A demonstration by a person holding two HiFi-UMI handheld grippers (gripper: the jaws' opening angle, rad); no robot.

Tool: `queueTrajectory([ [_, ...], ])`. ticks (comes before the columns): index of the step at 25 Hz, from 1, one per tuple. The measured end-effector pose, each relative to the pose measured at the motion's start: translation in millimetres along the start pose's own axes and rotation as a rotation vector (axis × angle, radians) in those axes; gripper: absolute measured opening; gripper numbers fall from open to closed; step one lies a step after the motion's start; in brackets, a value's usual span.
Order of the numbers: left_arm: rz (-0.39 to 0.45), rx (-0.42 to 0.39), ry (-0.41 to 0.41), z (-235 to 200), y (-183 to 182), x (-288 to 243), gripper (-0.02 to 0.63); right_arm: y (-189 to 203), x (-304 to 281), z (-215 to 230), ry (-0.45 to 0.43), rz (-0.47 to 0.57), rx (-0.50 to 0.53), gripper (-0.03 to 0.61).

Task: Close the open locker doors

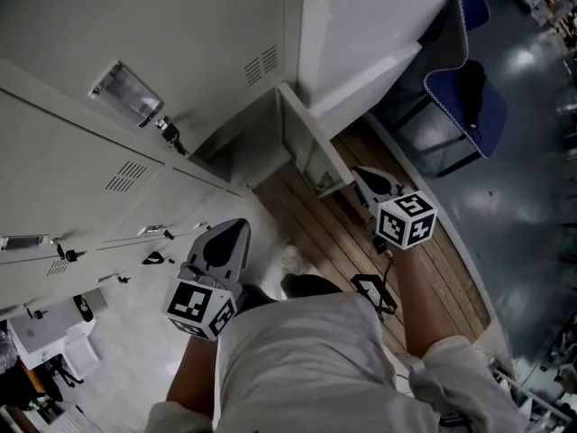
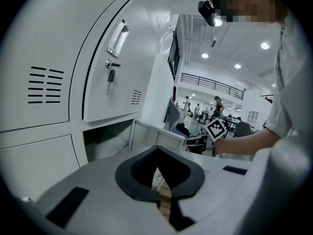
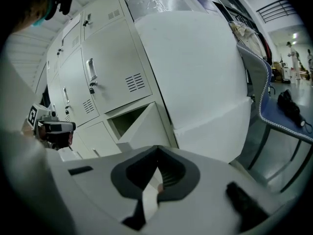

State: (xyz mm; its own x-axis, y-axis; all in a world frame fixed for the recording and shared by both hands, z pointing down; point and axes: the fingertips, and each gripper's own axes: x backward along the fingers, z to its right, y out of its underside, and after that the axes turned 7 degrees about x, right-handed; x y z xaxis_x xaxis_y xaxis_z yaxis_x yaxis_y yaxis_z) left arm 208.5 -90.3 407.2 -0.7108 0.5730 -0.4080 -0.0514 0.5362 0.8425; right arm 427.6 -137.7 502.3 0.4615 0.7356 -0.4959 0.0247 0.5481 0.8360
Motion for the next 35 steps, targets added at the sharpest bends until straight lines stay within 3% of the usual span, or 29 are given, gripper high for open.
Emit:
queueTrajectory([
  [12, 0.003, 0.010, -0.068, -20, 3, 28, 0.015, -4, -29, -62, -0.119, -0.011, 0.042, 0.025],
  [35, 0.025, 0.005, -0.087, -88, -21, 67, 0.015, -30, -110, -161, -0.244, -0.033, 0.097, 0.025],
])
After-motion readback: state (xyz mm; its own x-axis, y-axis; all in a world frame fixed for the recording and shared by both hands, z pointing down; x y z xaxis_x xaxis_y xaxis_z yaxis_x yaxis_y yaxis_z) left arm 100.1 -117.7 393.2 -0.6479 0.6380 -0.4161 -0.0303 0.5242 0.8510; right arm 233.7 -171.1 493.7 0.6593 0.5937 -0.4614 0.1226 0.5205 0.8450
